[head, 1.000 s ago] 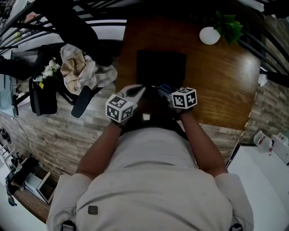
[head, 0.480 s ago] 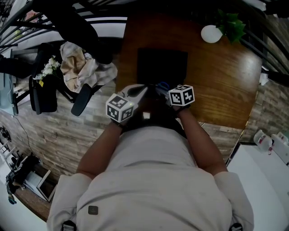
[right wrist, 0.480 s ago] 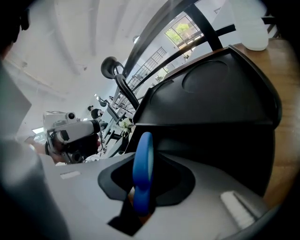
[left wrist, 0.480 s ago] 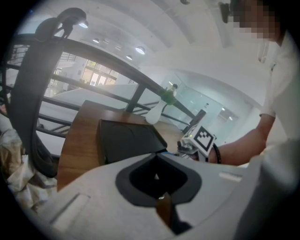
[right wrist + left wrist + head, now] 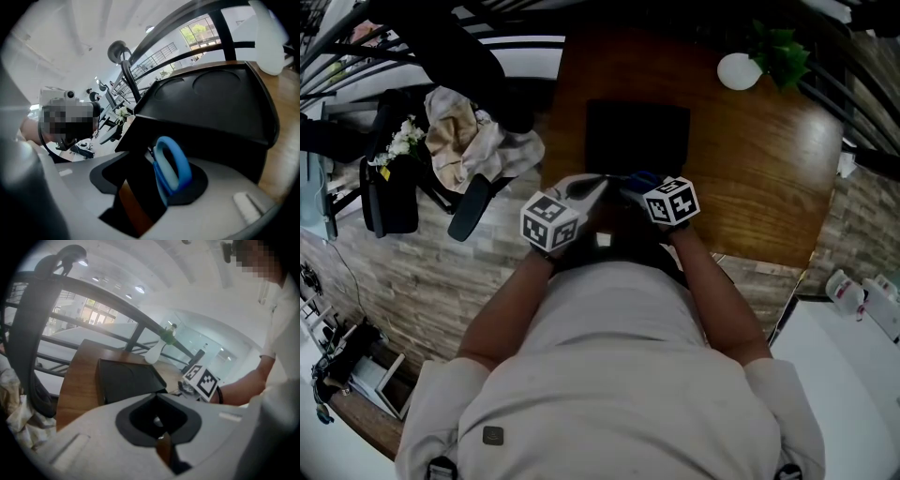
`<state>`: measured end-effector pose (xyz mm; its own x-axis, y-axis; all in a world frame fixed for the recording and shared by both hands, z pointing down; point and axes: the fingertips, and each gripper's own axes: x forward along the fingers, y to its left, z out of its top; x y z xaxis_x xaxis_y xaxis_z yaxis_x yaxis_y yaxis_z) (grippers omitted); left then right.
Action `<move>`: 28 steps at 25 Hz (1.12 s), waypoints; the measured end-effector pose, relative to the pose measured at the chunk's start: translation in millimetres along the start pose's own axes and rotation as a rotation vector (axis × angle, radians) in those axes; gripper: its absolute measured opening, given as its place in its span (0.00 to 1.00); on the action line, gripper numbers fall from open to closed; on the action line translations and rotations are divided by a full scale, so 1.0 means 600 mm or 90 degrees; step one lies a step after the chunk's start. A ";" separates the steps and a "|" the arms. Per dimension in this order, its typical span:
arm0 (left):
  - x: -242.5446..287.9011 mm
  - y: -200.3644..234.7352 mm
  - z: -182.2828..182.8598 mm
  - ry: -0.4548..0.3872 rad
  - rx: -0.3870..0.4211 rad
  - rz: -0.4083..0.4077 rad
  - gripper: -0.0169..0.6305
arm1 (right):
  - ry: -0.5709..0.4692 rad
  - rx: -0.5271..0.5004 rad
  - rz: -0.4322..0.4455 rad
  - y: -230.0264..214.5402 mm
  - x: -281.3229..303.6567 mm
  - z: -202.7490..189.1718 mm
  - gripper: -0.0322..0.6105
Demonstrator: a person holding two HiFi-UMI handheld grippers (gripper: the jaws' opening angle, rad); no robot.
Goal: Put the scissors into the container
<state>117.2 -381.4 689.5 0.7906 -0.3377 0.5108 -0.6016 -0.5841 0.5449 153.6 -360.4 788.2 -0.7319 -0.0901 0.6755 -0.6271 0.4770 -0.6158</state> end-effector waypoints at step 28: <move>-0.039 -0.021 0.035 0.010 0.044 -0.021 0.03 | -0.049 -0.053 -0.096 0.010 -0.071 0.038 0.49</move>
<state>109.0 -381.3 656.8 0.8081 -0.3058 0.5034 -0.5649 -0.6447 0.5151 175.1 -373.6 746.5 -0.6516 -0.2306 0.7226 -0.7091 0.5236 -0.4723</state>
